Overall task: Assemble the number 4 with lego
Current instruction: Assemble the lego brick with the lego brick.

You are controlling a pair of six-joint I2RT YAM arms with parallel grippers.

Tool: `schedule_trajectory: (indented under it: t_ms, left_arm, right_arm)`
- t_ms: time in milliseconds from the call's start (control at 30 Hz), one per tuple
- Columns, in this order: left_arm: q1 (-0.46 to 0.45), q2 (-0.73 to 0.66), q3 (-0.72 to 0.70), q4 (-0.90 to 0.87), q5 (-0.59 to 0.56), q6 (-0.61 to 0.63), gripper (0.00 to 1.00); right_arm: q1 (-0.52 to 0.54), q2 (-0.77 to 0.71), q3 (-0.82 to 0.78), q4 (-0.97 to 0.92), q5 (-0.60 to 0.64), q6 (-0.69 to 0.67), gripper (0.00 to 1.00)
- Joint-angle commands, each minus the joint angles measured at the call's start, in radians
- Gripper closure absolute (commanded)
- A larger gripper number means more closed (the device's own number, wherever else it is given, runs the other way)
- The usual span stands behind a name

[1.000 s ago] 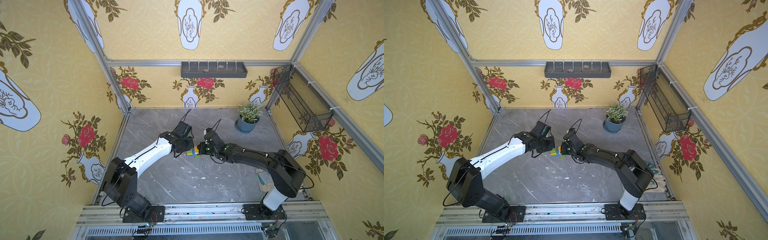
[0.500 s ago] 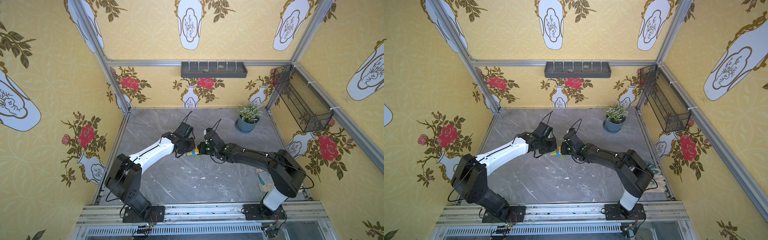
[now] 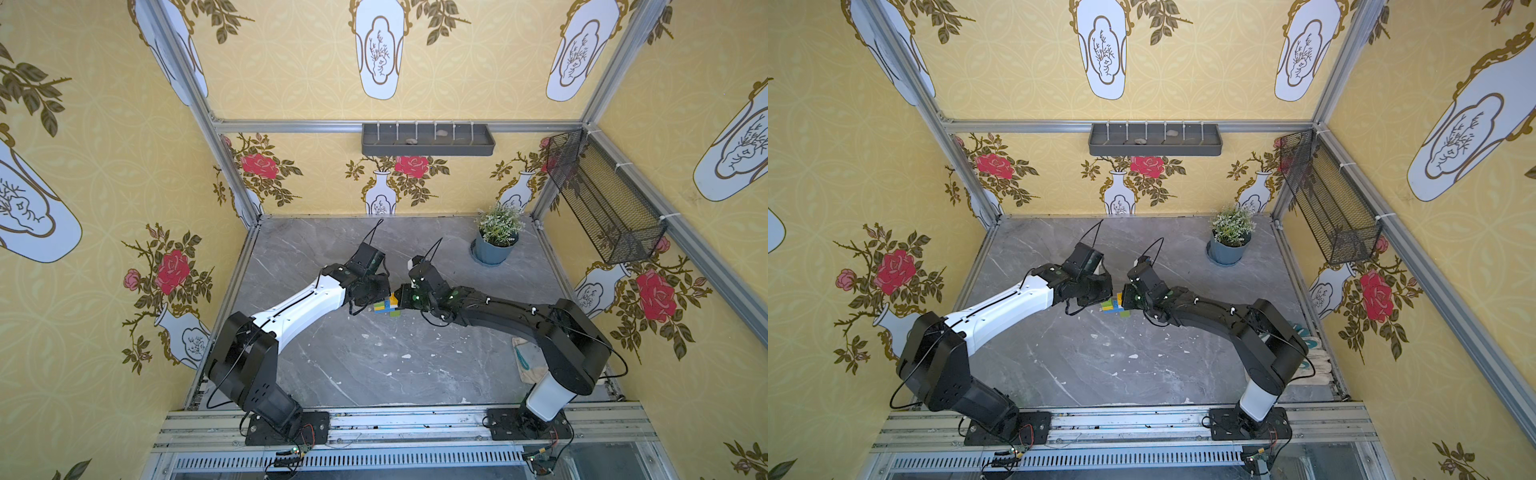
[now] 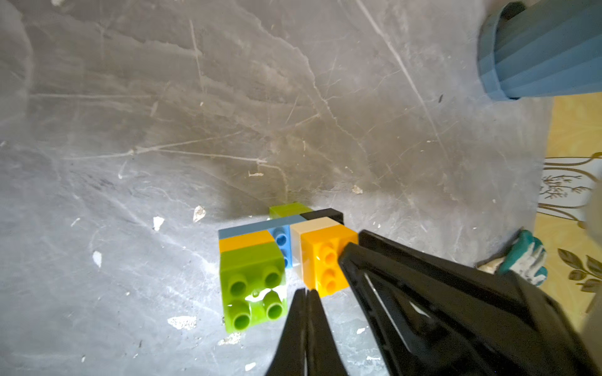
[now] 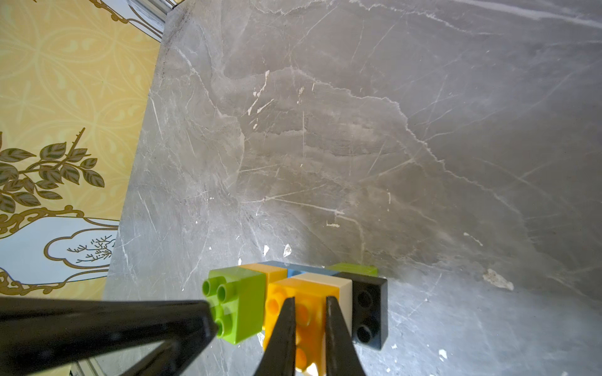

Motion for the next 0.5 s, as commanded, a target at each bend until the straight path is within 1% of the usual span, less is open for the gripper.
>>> schedule_trajectory:
  t_ms: [0,100,200,467]
  left_arm:
    - [0.001,-0.003,0.01,-0.052,-0.043,0.016,0.91]
    - [0.001,0.012,0.008,-0.078,-0.045,0.022,0.95]
    - [0.001,0.02,0.001,-0.078,-0.045,0.022,0.97]
    - [0.001,0.046,0.008,-0.067,-0.042,0.029,0.99]
  right_arm:
    - [-0.001,0.048,-0.045,-0.521,-0.012,0.005,0.88]
    - [0.0,0.048,-0.046,-0.52,-0.01,0.005,0.88]
    - [0.0,0.048,-0.045,-0.52,-0.012,0.006,0.88]
    - [-0.001,0.052,-0.047,-0.52,-0.012,0.007,0.88]
